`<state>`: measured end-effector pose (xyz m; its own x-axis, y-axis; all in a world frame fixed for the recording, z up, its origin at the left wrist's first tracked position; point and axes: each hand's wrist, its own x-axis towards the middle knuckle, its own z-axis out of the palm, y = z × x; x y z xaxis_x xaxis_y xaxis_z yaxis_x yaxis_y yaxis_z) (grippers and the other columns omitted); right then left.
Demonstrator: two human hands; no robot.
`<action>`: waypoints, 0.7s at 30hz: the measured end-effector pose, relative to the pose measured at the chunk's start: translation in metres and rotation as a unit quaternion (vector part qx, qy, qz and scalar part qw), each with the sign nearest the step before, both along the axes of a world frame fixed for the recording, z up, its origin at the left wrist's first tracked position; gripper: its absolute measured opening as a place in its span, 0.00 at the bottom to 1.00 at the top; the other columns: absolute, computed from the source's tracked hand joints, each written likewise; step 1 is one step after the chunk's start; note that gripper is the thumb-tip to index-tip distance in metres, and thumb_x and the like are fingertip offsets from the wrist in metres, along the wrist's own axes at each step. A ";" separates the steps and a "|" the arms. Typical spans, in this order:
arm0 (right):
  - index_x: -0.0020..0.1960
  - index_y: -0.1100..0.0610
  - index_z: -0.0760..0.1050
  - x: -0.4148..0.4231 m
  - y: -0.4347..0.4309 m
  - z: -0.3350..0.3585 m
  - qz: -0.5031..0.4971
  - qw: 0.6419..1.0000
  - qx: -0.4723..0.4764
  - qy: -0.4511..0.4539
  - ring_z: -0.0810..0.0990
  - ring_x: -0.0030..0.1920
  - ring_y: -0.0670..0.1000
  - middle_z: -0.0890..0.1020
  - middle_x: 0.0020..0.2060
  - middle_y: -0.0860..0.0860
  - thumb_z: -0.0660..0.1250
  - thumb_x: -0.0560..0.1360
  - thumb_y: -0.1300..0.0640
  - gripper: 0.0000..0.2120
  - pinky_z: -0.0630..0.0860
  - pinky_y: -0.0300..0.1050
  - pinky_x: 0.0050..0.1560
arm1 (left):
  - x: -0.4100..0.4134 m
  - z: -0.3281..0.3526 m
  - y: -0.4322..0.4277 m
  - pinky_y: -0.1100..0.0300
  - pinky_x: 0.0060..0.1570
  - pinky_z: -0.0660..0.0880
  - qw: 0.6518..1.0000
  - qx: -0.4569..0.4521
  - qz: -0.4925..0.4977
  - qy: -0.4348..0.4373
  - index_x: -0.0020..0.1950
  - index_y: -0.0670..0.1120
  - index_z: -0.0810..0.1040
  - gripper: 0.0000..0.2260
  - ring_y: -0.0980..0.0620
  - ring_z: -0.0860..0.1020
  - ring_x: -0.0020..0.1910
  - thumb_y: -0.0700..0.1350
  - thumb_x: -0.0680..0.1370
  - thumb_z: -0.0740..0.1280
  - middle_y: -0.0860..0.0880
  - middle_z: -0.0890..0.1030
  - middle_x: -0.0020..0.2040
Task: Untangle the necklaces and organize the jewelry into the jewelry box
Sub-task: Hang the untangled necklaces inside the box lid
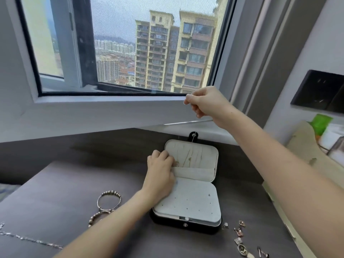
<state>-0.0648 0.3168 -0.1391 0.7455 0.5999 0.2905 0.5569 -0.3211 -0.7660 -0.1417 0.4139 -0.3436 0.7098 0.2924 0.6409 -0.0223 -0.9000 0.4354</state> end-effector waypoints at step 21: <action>0.45 0.65 0.80 -0.005 -0.001 -0.097 0.019 0.990 -0.126 -0.056 0.76 0.30 0.49 0.78 0.30 0.52 0.63 0.77 0.61 0.09 0.77 0.48 0.41 | 0.001 0.010 0.000 0.53 0.40 0.66 0.993 -0.075 0.028 -0.085 0.40 0.42 0.78 0.09 0.46 0.71 0.38 0.37 0.67 0.58 0.47 0.78 0.38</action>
